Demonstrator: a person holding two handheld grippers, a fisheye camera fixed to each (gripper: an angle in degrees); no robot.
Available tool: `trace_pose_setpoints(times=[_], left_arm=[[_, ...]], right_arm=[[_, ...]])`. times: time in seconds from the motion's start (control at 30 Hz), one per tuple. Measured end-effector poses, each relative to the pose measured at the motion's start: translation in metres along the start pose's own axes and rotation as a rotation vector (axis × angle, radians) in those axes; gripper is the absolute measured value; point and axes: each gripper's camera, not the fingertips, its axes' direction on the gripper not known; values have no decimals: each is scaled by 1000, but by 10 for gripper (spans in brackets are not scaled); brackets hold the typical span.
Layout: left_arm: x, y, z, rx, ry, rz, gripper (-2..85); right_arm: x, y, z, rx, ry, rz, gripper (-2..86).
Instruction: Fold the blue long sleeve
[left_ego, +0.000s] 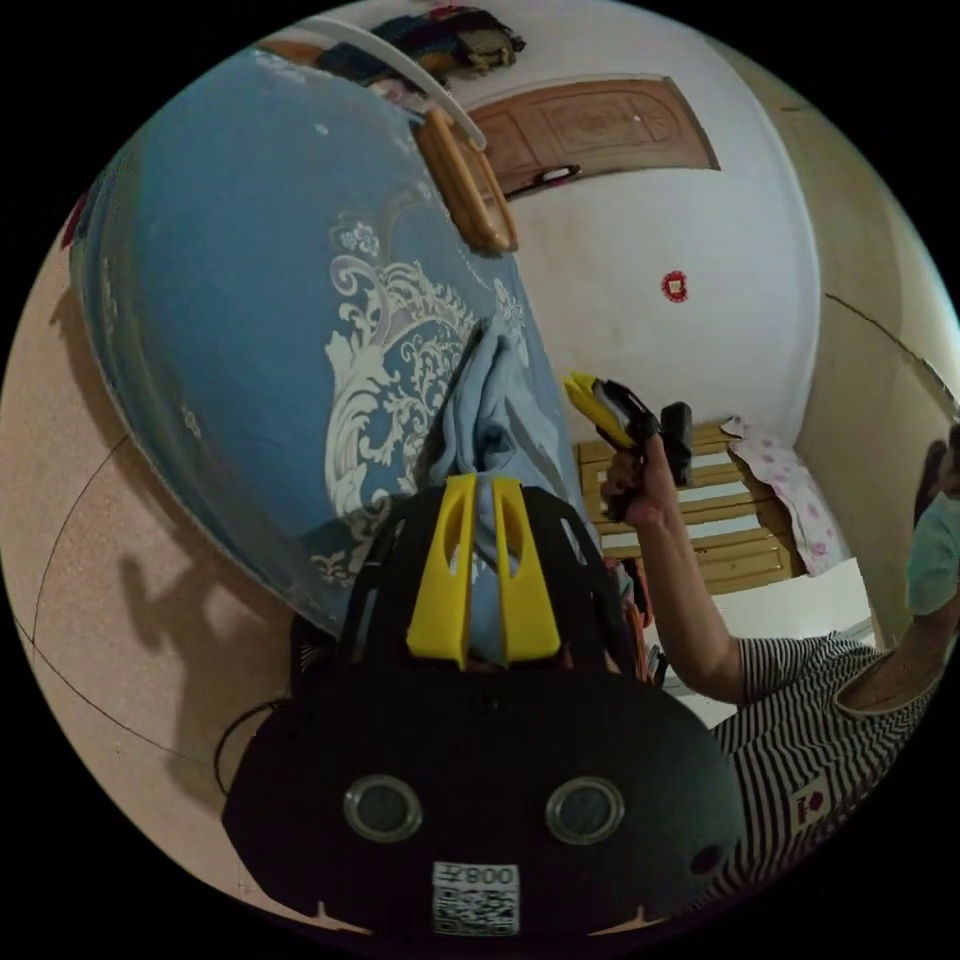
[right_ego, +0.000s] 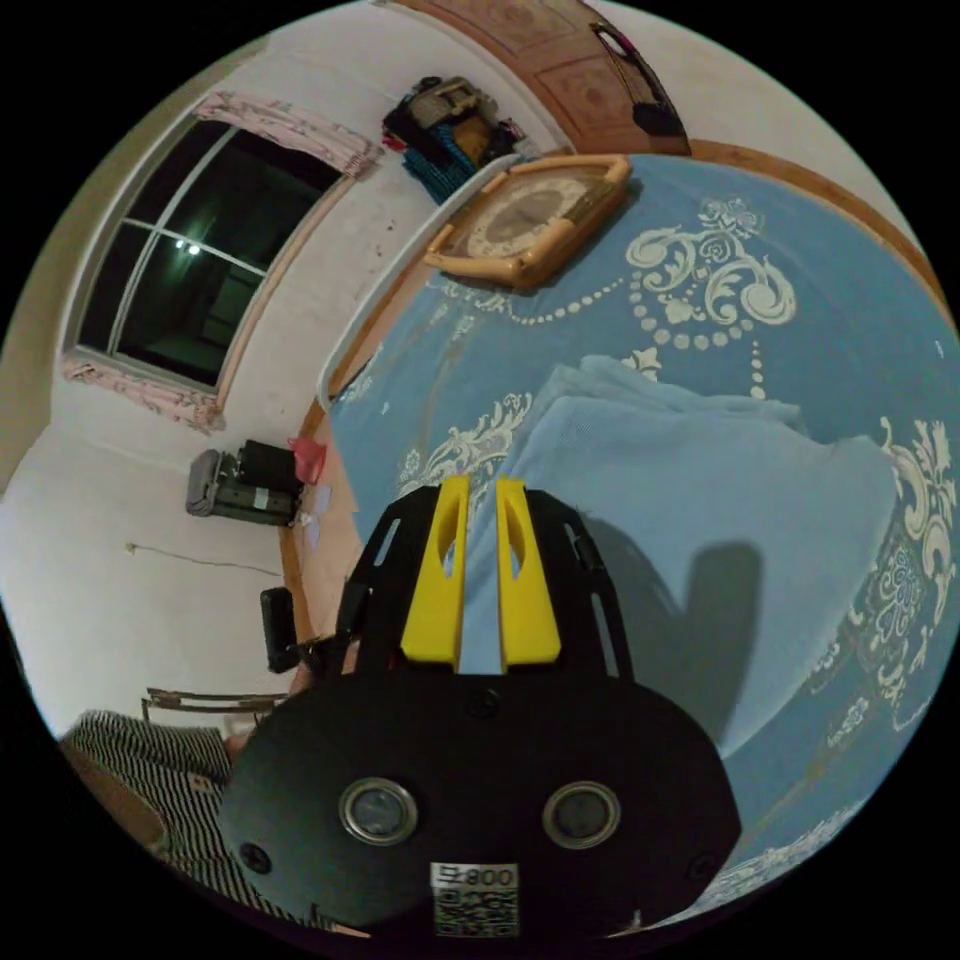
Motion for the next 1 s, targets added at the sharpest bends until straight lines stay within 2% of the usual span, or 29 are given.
trace_pose_setpoints(times=[0.1,0.23,0.27,0.37,0.5,0.6,0.77,0.87,1.0], left_arm=[[18,-4,-3,-27,8,69,14],[27,-17,16,-107,-51,102,7],[23,-20,22,-125,-100,83,7],[23,-24,20,-132,-99,71,10],[36,-20,2,-111,-138,84,23],[31,-11,-12,-84,-24,54,64],[1,5,-5,-121,125,-115,136],[-11,8,4,-97,218,-185,142],[-15,4,15,-90,252,-204,141]], right_arm=[[4,50,-26,-10,-59,-34,30],[26,129,-30,-64,89,21,10],[31,137,-27,-81,99,38,9],[51,159,-40,-21,-28,121,7],[40,173,-80,-4,78,85,16],[49,205,-119,77,91,156,46],[87,263,-152,114,-72,357,99],[98,281,-159,130,-181,439,122],[102,294,-168,134,-308,500,138]])
